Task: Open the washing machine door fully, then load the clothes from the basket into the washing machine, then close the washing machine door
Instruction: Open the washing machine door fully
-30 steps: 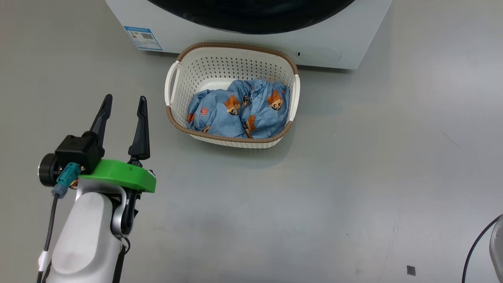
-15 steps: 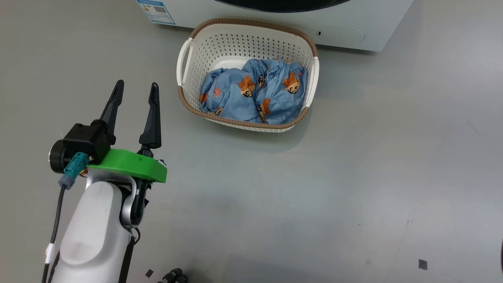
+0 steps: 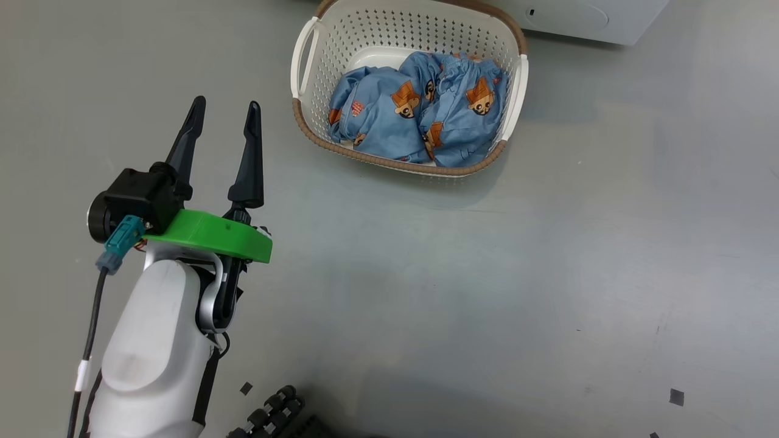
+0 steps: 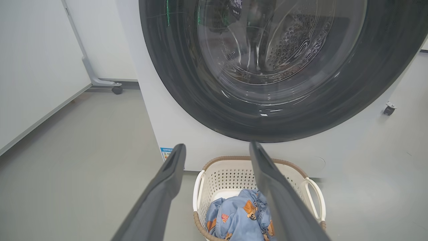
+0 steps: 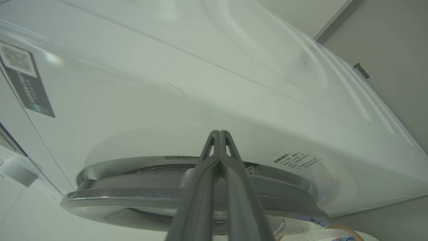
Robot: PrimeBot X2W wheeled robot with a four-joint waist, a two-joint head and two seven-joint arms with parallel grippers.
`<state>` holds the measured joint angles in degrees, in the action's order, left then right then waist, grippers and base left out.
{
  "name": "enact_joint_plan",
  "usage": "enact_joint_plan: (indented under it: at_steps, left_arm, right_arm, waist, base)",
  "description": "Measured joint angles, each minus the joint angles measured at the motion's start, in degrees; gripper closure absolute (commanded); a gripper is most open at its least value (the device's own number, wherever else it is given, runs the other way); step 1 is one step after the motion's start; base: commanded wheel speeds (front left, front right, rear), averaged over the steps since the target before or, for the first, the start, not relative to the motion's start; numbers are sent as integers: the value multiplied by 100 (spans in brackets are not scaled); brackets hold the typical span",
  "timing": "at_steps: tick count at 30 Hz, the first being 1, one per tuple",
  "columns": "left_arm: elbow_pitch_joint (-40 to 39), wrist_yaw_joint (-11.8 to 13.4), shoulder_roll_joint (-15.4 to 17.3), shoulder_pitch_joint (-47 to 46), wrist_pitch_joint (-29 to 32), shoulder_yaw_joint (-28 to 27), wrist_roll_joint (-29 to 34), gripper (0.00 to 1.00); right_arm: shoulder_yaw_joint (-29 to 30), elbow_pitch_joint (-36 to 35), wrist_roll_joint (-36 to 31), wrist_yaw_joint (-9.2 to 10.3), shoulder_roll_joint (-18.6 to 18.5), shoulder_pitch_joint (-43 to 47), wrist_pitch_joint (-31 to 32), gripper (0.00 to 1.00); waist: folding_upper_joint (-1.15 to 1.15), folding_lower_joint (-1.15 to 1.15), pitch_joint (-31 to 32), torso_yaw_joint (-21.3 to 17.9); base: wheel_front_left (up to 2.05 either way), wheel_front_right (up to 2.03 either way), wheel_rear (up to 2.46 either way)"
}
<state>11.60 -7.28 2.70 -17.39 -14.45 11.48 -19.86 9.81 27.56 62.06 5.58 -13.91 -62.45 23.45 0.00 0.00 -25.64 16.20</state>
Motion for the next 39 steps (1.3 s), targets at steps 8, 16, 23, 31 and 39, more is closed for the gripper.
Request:
enact_joint_plan:
  at_steps: [8,16,23,31,39]
  left_arm:
    - [-1,0,-21,-93,0,22,-23,0]
    - [-7,0,-75,-175,0,151,-79,0]
    - [8,0,-108,-220,0,160,-92,0]
    - [14,0,-122,-238,0,164,-93,0]
    - [46,0,-127,-238,0,182,-93,0]
  right_arm:
    - [-193,59,1,12,-9,-126,372,100]
    - [-437,119,-63,57,-49,-337,683,100]
    - [-527,240,-64,62,-9,-408,822,100]
    - [-457,291,-113,71,-44,-515,793,100]
    - [-422,387,-129,107,-77,-546,746,100]
  waist:
    - [0,0,-199,132]
    - [0,0,-352,260]
    - [0,0,-433,384]
    - [0,0,-455,423]
    - [0,0,-489,444]
  base:
    - [0,0,0]
    - [0,0,0]
    - [0,0,0]
    - [0,0,0]
    - [0,0,0]
